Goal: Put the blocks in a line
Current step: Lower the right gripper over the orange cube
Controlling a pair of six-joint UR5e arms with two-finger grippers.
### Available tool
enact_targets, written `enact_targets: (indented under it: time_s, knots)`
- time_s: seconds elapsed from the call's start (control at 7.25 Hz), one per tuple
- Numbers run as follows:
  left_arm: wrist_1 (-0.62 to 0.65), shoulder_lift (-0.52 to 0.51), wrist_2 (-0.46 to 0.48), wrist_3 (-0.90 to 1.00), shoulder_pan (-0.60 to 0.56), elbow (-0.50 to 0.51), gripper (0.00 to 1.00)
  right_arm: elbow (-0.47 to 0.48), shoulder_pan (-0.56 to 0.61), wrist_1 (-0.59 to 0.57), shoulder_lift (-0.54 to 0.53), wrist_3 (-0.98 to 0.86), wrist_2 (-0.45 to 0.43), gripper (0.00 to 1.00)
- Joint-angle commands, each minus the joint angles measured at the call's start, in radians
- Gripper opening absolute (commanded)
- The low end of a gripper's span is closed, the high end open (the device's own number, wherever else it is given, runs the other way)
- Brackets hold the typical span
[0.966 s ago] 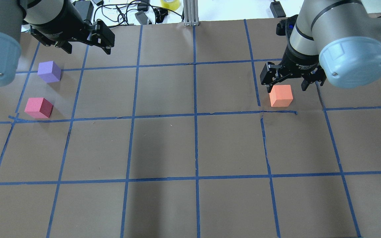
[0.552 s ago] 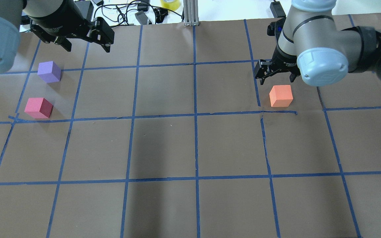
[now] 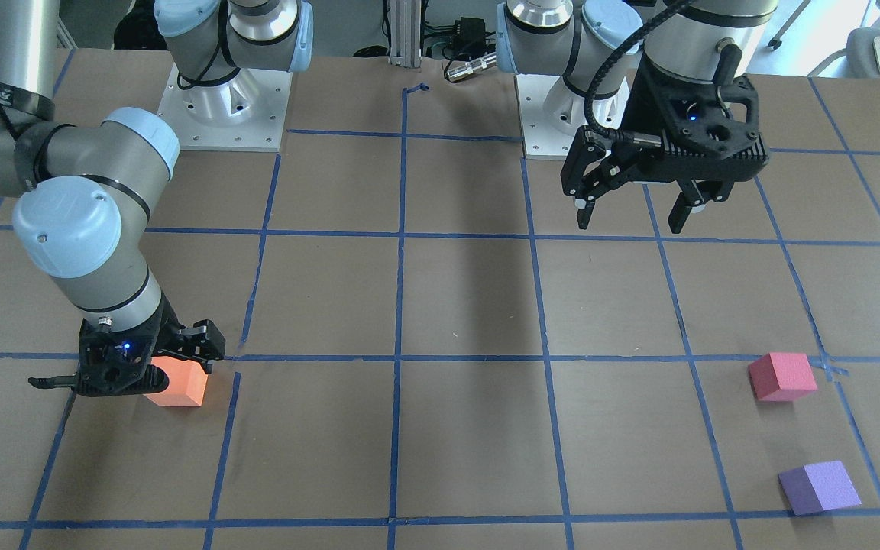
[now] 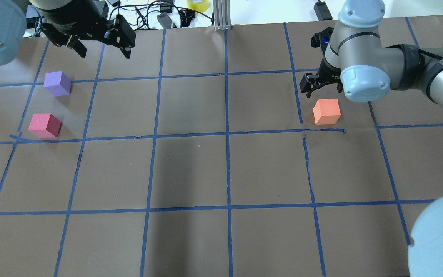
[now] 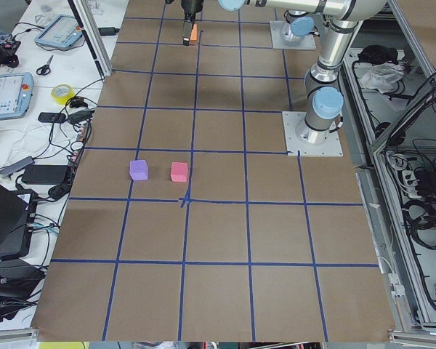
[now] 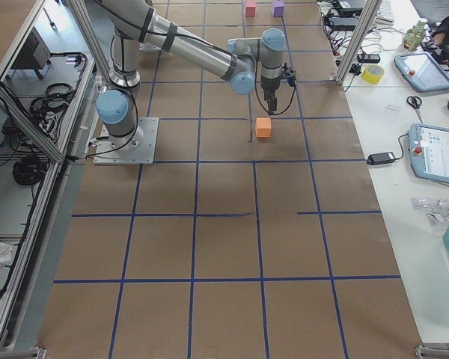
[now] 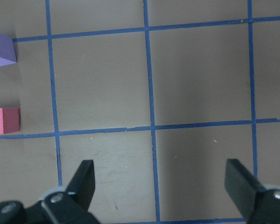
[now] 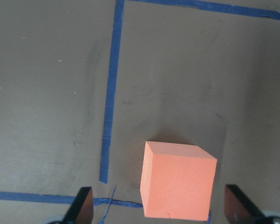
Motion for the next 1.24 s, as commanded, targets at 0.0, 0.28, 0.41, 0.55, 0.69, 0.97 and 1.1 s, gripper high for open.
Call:
enact_targets:
  time_s: [0.0,0.28,0.41,0.55,0.69,0.97,1.1]
  knots:
    - [0.022,0.023,0.004,-0.016,-0.009,-0.100,1.00,0.016,-0.032,-0.017,0.030,-0.013,0.009,1.00]
    - [0.027,0.036,0.005,-0.005,-0.020,-0.111,1.00,0.016,-0.036,-0.017,0.058,-0.013,0.009,1.00]
    - [0.035,0.036,0.004,0.001,-0.020,-0.103,1.00,0.016,-0.036,-0.017,0.062,-0.009,0.009,1.00]
    - [0.053,0.030,0.001,0.002,-0.020,-0.101,1.00,0.016,-0.036,-0.017,0.079,-0.009,0.009,1.00]
    - [0.078,0.030,-0.005,0.001,-0.022,-0.100,1.00,0.016,-0.036,-0.018,0.098,-0.009,0.009,1.00]
    - [0.078,0.044,-0.001,0.001,-0.022,-0.112,1.00,0.016,-0.036,-0.017,0.119,-0.002,0.009,1.00]
    - [0.084,0.033,-0.004,0.001,-0.022,-0.106,1.00,0.016,-0.038,-0.017,0.119,-0.002,0.009,0.83]
